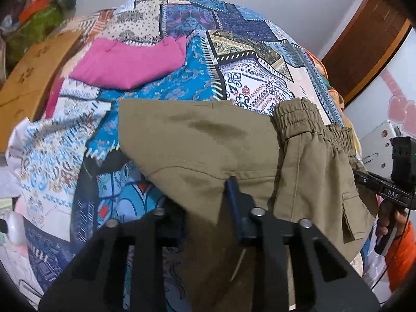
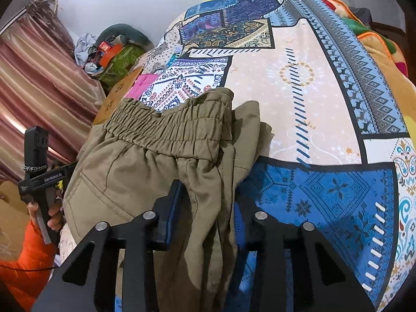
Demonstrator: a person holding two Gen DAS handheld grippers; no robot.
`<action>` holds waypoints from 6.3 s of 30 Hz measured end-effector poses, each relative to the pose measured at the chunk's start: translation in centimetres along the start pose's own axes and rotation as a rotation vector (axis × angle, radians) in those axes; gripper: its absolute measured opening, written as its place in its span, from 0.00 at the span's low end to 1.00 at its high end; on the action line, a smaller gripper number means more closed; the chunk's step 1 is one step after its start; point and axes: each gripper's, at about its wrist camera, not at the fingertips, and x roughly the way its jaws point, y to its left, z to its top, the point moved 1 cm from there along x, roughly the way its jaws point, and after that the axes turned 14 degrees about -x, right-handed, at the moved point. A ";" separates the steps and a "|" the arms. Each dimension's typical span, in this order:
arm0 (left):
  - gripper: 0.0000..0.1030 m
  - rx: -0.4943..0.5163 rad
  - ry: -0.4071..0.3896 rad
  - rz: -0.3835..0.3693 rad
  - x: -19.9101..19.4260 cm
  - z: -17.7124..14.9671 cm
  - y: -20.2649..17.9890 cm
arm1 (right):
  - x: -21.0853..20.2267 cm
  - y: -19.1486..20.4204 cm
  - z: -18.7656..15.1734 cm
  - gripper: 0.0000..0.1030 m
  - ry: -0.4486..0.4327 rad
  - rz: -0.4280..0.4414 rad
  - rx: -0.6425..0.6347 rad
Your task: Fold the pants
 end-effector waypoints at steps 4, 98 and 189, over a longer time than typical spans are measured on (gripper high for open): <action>0.11 0.027 -0.035 0.037 -0.7 0.4 -0.8 | -0.1 0.4 0.7 0.15 -0.016 -0.023 -0.030; 0.61 0.142 -0.652 0.230 -22.6 9.1 -0.6 | -5.8 20.5 18.5 0.48 -0.424 -0.212 -0.518; 1.00 0.116 -0.891 0.028 -30.1 -6.2 -4.2 | -15.3 26.2 6.0 1.00 -0.700 -0.280 -0.461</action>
